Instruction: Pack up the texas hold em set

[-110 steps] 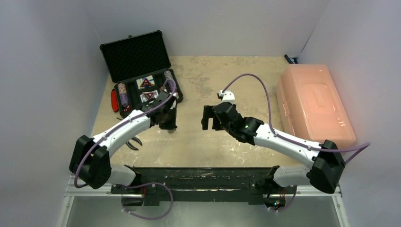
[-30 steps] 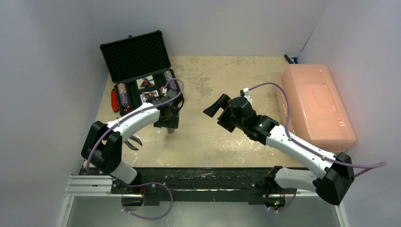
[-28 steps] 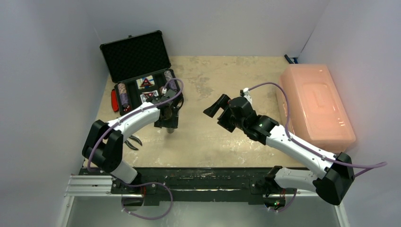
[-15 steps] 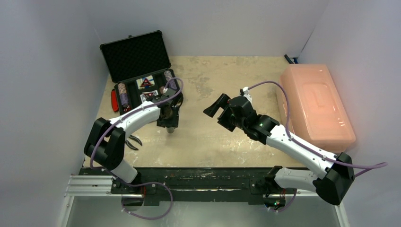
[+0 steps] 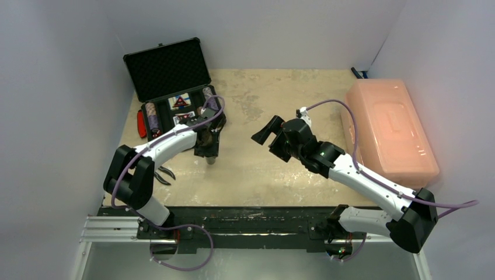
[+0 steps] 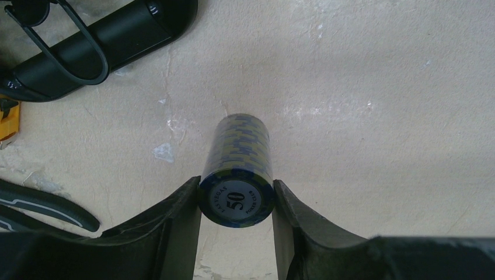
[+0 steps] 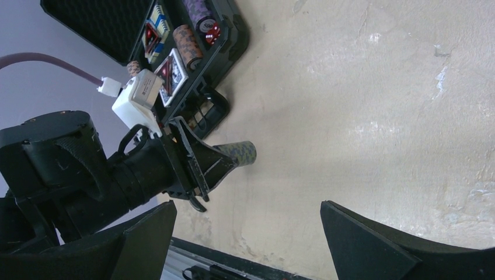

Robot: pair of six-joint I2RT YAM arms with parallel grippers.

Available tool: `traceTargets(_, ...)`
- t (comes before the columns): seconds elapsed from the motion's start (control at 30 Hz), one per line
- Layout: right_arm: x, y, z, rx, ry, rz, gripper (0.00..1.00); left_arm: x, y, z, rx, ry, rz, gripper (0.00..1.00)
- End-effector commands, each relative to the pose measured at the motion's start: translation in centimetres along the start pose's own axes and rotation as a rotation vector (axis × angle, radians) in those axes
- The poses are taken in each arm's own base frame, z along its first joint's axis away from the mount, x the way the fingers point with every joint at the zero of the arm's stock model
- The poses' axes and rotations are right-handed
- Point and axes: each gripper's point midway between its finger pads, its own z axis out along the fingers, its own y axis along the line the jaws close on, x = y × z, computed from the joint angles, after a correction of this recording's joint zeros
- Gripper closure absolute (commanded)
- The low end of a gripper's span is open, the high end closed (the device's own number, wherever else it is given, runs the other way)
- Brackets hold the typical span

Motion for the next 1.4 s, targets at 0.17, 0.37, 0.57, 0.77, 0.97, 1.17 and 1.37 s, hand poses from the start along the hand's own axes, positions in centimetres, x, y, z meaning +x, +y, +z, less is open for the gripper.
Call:
traceTargets(0.17,-2.6,1.5,-1.7,-0.028,-0.091,-0.021,0.01,-3.7,3.4,-5.0,0.011,-0.122,-0.068,1.00)
traceTargets(0.37,-2.9,1.4,-2.1,-0.026,-0.104,-0.035,0.01,-5.1,6.8,-6.7,-0.032,-0.148,-0.137,1.00)
traceTargets(0.57,-3.0,1.3,-2.6,-0.033,-0.113,-0.047,0.01,-7.2,10.1,-8.3,-0.089,-0.154,-0.186,1.00)
traceTargets(0.77,-3.3,1.1,-3.0,-0.034,-0.127,-0.053,0.01,-9.0,13.2,-8.7,-0.114,-0.134,-0.238,1.00)
traceTargets(0.97,-3.7,1.1,-3.3,-0.036,-0.145,-0.063,0.01,-10.6,15.8,-8.3,-0.143,-0.096,-0.275,1.00)
traceTargets(1.17,-3.8,0.9,-3.5,-0.033,-0.152,-0.070,0.01,-12.4,17.9,-7.3,-0.150,-0.083,-0.315,1.00)
traceTargets(1.37,-4.0,0.7,-3.8,-0.027,-0.163,-0.079,0.01,-14.0,19.3,-5.3,-0.151,-0.039,-0.334,1.00)
